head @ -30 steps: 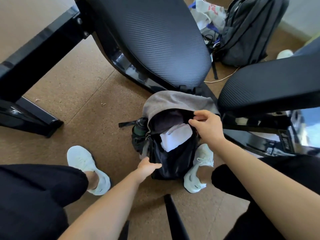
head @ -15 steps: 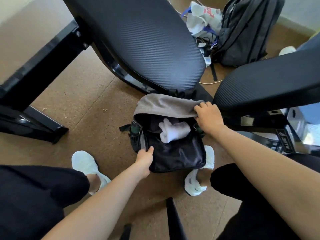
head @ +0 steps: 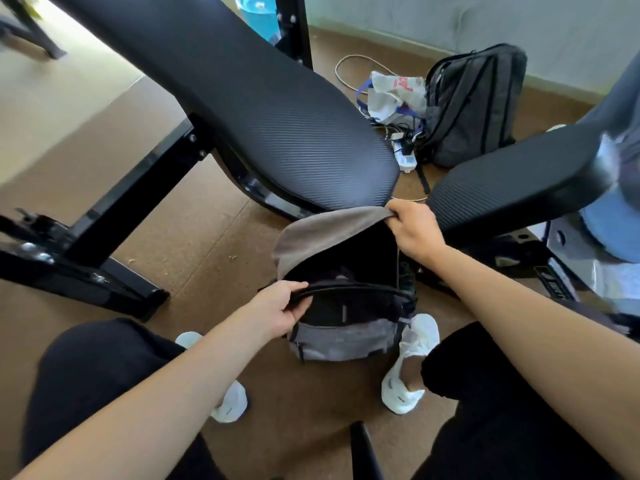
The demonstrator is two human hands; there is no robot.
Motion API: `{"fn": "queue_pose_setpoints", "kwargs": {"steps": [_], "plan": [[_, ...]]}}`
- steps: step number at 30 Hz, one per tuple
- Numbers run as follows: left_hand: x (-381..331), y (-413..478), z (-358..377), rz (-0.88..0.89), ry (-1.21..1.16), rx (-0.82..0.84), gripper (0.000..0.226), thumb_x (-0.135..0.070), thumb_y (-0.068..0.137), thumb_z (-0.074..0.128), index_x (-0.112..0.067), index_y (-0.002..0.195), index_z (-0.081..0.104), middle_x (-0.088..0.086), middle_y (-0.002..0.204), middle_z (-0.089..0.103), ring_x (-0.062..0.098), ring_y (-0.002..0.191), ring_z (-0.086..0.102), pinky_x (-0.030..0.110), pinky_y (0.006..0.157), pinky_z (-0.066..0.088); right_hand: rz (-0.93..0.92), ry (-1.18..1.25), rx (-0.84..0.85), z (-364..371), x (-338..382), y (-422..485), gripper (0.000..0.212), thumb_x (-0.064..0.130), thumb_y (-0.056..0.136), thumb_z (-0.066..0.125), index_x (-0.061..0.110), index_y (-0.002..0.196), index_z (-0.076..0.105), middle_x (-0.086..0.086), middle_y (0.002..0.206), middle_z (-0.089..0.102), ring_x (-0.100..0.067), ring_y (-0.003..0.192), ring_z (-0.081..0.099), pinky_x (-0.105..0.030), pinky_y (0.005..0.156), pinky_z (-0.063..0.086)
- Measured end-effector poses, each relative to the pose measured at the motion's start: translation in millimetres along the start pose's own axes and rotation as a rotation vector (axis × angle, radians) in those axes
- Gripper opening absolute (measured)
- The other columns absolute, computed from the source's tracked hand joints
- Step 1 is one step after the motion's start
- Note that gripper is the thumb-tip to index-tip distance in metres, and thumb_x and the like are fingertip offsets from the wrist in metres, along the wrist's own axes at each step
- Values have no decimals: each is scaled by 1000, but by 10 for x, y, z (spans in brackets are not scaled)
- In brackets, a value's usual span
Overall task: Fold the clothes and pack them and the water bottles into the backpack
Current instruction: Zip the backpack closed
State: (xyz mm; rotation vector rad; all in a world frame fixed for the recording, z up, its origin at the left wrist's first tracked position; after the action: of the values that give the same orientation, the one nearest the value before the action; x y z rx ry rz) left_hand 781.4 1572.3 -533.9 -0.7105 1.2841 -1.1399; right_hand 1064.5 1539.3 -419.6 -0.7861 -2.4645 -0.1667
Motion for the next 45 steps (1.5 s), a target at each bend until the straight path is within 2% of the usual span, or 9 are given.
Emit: {"fn": "queue_pose_setpoints", "kwargs": {"steps": [4, 8, 14, 20, 24, 29, 32, 38, 45], "plan": [[-240, -324, -187, 108, -36, 19, 7, -3, 100, 59, -3, 95, 64, 11, 92, 61, 16, 78, 61, 20, 46, 56, 35, 133, -240, -427, 164, -231, 15, 15, 98, 51, 8, 87, 59, -8, 79, 65, -30, 76, 56, -43, 68, 44], [-137, -366, -344, 98, -37, -46, 19, -1, 103, 52, -3, 86, 59, 10, 84, 55, 13, 71, 55, 16, 40, 51, 73, -16, -2, -165, 97, -342, 18, 16, 95, 55, 10, 78, 57, -11, 80, 64, -37, 83, 60, -43, 68, 45], [-167, -276, -402, 104, -204, -22, 9, 0, 102, 55, -1, 94, 58, 14, 95, 54, 17, 79, 57, 20, 47, 57, 136, 80, -47, 9, 53, -378, 27, 15, 96, 56, 14, 69, 53, -5, 70, 57, -33, 74, 54, -41, 63, 40], [-185, -182, -125, 68, -298, 72, 6, -1, 100, 60, -1, 104, 64, 17, 103, 62, 22, 85, 65, 23, 47, 57, 138, 138, -142, 25, 108, -157, 17, 13, 94, 55, 4, 82, 62, -11, 75, 65, -31, 75, 56, -42, 68, 43], [-172, -32, -24, 32, -272, 78, 20, 0, 99, 60, 2, 119, 61, 20, 109, 63, 28, 91, 67, 26, 50, 59, 160, 106, 38, 309, 96, 33, 9, 15, 93, 63, 10, 99, 68, -8, 94, 71, -30, 91, 64, -34, 75, 43], [-317, 179, 45, 68, -228, 76, 31, -5, 98, 64, -2, 129, 62, 20, 120, 67, 26, 93, 70, 25, 55, 59, -41, 99, 419, 710, 417, -88, 82, 67, 83, 66, 31, 152, 39, -3, 141, 53, -22, 126, 51, -43, 111, 41], [-370, 235, 108, 68, -210, 91, 34, -14, 98, 66, -4, 130, 63, 18, 109, 70, 24, 90, 69, 25, 56, 58, -262, -151, 449, 797, 628, -234, 105, 84, 65, 66, 49, 155, 25, 1, 156, 28, -30, 140, 25, -56, 114, 27], [-279, 364, -240, 74, 2, -49, 53, -57, 95, 53, -10, 108, 75, 10, 103, 76, 25, 96, 69, 34, 71, 54, -381, -475, 274, 960, 541, -79, 32, 44, 90, 71, 31, 120, 71, -5, 152, 42, -37, 132, 35, -54, 101, 40], [-535, 962, -966, 282, 200, -435, 19, -17, 104, 54, -13, 102, 72, 10, 99, 73, 24, 86, 68, 40, 78, 61, -225, -509, 159, 866, 410, 168, 20, 8, 87, 66, 16, 101, 78, -6, 97, 62, -32, 96, 59, -39, 69, 48]]}}
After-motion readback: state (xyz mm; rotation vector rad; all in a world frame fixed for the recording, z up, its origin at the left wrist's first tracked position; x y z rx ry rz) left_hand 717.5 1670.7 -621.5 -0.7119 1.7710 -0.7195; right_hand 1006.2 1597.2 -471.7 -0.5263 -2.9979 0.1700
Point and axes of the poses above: each hand's wrist, its own y-axis towards the middle knuckle, its own z-axis out of the palm, x = y × z, the point moved 10 cm from there along y, towards the middle knuckle
